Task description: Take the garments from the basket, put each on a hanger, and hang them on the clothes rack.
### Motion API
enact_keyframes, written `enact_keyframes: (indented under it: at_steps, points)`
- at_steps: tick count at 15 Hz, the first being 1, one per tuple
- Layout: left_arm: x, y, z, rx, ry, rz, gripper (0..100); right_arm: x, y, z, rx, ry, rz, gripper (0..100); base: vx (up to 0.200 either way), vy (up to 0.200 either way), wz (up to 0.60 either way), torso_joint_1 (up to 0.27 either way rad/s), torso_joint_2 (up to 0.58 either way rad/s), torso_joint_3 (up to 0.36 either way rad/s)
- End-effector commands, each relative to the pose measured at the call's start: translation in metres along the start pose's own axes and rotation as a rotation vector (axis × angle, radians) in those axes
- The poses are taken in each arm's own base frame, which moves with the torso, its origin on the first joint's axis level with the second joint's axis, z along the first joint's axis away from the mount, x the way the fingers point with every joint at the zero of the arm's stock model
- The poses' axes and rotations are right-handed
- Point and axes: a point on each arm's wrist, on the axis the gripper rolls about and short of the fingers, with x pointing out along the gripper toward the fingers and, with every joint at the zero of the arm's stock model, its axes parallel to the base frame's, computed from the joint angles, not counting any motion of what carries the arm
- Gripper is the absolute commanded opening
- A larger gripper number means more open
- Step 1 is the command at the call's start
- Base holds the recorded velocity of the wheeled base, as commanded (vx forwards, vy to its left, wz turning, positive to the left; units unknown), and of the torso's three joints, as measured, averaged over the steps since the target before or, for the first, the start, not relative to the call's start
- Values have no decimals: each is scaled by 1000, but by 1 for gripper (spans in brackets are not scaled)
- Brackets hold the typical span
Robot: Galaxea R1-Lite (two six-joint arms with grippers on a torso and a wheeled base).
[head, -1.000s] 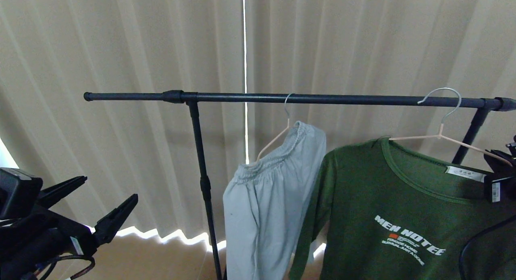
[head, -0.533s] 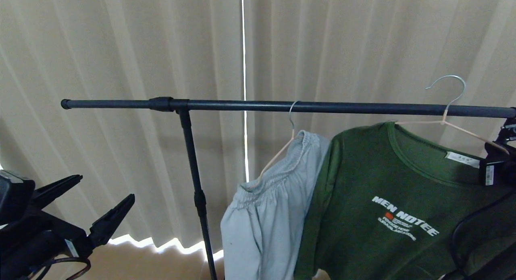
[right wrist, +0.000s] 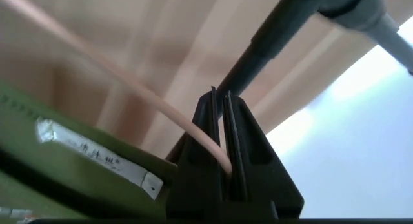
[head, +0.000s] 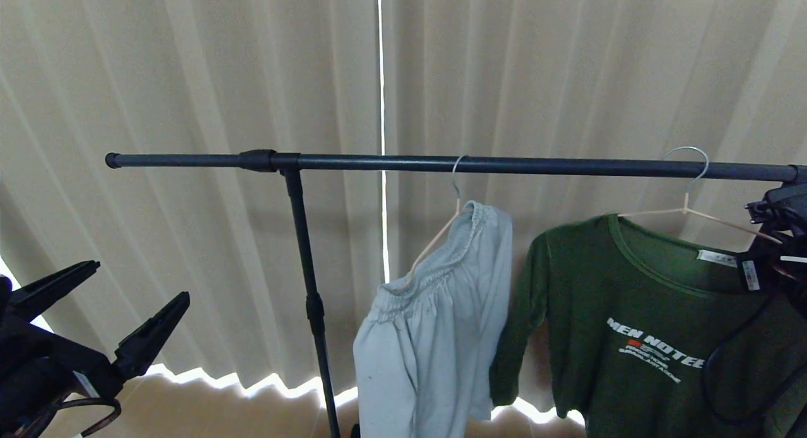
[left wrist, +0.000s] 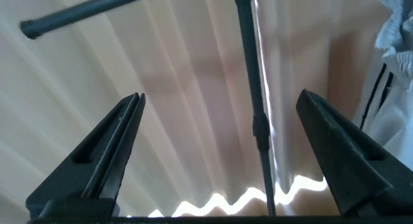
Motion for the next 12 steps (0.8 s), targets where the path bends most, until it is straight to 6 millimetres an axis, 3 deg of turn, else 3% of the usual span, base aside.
enact_keyframes:
  at_steps: [1, 10, 11, 12]
  points:
    - [0, 2, 0, 0, 2, 16, 100, 8, 5, -3, -8, 17, 7, 0, 0, 0, 0, 0, 0, 0]
    - [0, 2, -1, 0, 7, 15, 100, -15, 20, -14, -40, 34, 104, 0, 0, 0, 0, 0, 0, 0]
    - [1, 2, -1, 0, 9, 14, 100, -16, 21, -12, -34, 26, 109, 100, 0, 0, 0, 0, 0, 0]
    - [1, 2, -1, 0, 11, 14, 100, -19, 25, -10, -33, 7, 142, 100, 0, 0, 0, 0, 0, 0]
